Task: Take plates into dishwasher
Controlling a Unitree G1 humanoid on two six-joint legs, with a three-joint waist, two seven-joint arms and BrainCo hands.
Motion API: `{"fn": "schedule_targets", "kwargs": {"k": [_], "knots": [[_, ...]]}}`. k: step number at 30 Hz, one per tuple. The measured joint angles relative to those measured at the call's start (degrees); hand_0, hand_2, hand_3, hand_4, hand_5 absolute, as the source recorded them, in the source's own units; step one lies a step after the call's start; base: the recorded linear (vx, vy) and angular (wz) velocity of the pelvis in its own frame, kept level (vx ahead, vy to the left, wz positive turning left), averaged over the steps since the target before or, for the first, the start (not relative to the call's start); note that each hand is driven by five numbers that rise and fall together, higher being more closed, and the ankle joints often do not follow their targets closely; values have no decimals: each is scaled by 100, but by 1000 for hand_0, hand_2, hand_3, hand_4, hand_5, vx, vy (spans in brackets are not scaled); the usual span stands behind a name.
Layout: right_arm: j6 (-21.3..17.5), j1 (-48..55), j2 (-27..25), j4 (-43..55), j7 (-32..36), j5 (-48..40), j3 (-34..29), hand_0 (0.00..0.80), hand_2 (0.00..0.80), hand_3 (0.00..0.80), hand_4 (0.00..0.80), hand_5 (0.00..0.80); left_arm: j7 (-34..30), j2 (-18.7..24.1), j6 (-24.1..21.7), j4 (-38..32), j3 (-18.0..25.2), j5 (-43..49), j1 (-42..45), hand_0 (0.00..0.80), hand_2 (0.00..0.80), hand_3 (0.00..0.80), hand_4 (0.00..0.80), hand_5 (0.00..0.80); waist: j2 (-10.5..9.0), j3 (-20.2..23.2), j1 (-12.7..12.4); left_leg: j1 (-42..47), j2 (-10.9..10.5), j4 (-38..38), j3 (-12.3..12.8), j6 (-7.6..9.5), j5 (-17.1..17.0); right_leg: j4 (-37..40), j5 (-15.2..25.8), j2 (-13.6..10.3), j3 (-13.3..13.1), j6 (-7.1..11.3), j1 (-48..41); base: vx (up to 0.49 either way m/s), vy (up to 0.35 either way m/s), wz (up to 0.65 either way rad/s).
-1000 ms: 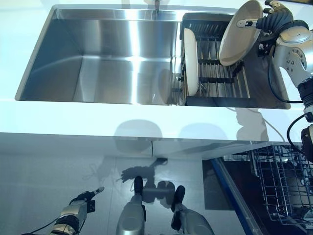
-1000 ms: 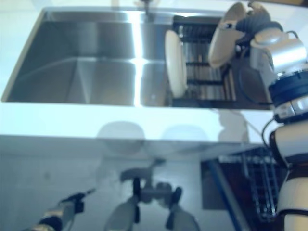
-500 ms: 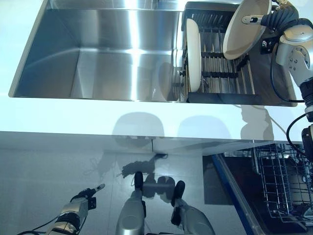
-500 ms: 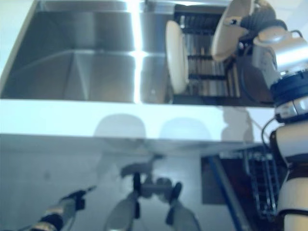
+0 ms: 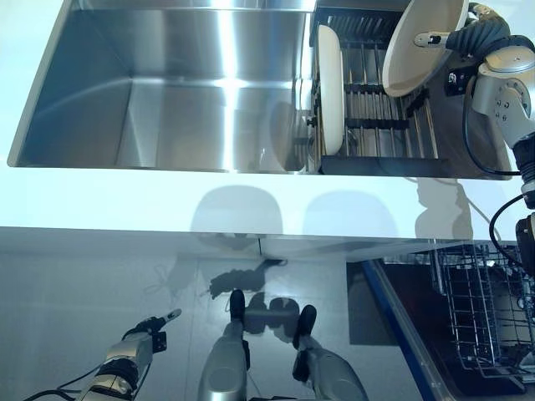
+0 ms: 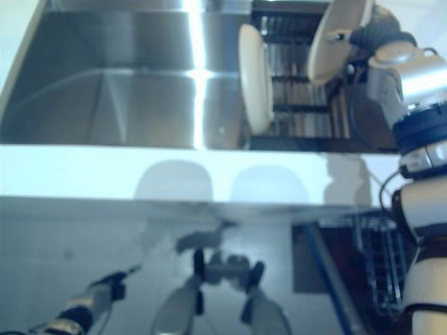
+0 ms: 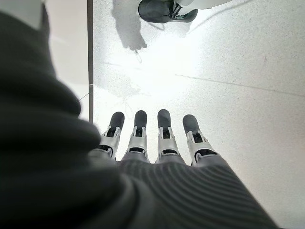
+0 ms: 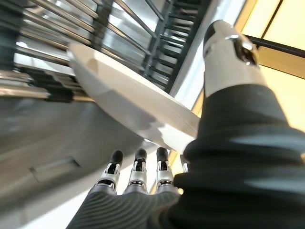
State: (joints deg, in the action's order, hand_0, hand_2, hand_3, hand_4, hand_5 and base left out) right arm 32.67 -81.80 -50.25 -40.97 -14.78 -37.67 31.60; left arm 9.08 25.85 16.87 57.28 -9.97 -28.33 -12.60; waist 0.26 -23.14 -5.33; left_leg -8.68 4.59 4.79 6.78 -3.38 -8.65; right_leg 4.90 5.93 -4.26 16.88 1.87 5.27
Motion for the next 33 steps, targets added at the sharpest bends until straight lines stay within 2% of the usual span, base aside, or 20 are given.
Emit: {"fn": "schedule_targets", "kwargs": {"k": [4, 6, 7, 8, 9, 15, 19, 33], "knots": [[146, 103, 2, -6, 83, 54, 2, 0, 0, 0, 0, 0, 0, 2, 24, -5, -1, -19, -24, 0, 0, 0, 0, 0, 1, -15, 0, -3, -1, 1, 3, 0, 0, 0, 0, -1, 0, -1, 4, 0, 0, 0], [223, 173, 7, -25, 172, 106, 13, 235, 235, 235, 235, 235, 0, 5, 37, -4, 0, -69, -39, 0, 0, 0, 0, 0, 3, -18, 2, -10, -2, 1, 15, 0, 0, 0, 0, -3, -1, -1, 13, 0, 0, 0], [266, 191, 7, -25, 189, 108, 13, 383, 383, 383, 383, 383, 0, 4, 48, -5, 0, -69, -46, 0, 0, 0, 0, 0, 3, -18, 0, -10, -2, 1, 19, 0, 0, 0, 0, -2, -1, 0, 13, 0, 0, 0], [273, 218, 7, -27, 200, 163, 13, 543, 543, 543, 543, 543, 0, 4, 69, -5, 0, -69, -52, 0, 0, 0, 0, 0, 4, -18, 0, -10, -1, 1, 19, 0, 0, 1, 0, -2, -1, 0, 14, 0, 0, 0], [281, 231, 7, -36, 220, 240, 14, 800, 800, 800, 800, 800, 0, 5, 93, -5, 1, -69, -57, 0, 0, 0, 0, 0, 6, -20, 0, -12, -2, 1, 20, 0, 0, 1, 0, -3, -2, 0, 17, 0, 0, 0], [356, 229, 5, -129, 163, 454, 53, 800, 800, 800, 800, 800, 2, 5, 143, -3, 1, -205, -95, 0, 0, 0, 0, 0, 29, -41, -2, -30, -2, 1, 24, 0, 0, 1, 0, -4, -4, 0, 39, 0, 0, 0], [364, 215, 3, -158, -119, 556, 60, 800, 800, 800, 800, 800, 2, 8, 148, -1, 9, -236, -110, 0, 0, 0, 0, 0, 82, -95, -5, -52, -2, 1, 21, 0, 0, 0, 2, -2, -4, -1, 59, 0, 0, 0], [361, -25, -34, -227, -867, 551, 91, 800, 800, 800, 800, 800, -17, 12, 102, 15, 35, -242, -105, 0, 0, 0, 0, 0, 81, -96, -17, 5, -6, 0, 1, 7, -7, -1, 9, -4, -3, -11, -8, -5, 0, 0]]}}
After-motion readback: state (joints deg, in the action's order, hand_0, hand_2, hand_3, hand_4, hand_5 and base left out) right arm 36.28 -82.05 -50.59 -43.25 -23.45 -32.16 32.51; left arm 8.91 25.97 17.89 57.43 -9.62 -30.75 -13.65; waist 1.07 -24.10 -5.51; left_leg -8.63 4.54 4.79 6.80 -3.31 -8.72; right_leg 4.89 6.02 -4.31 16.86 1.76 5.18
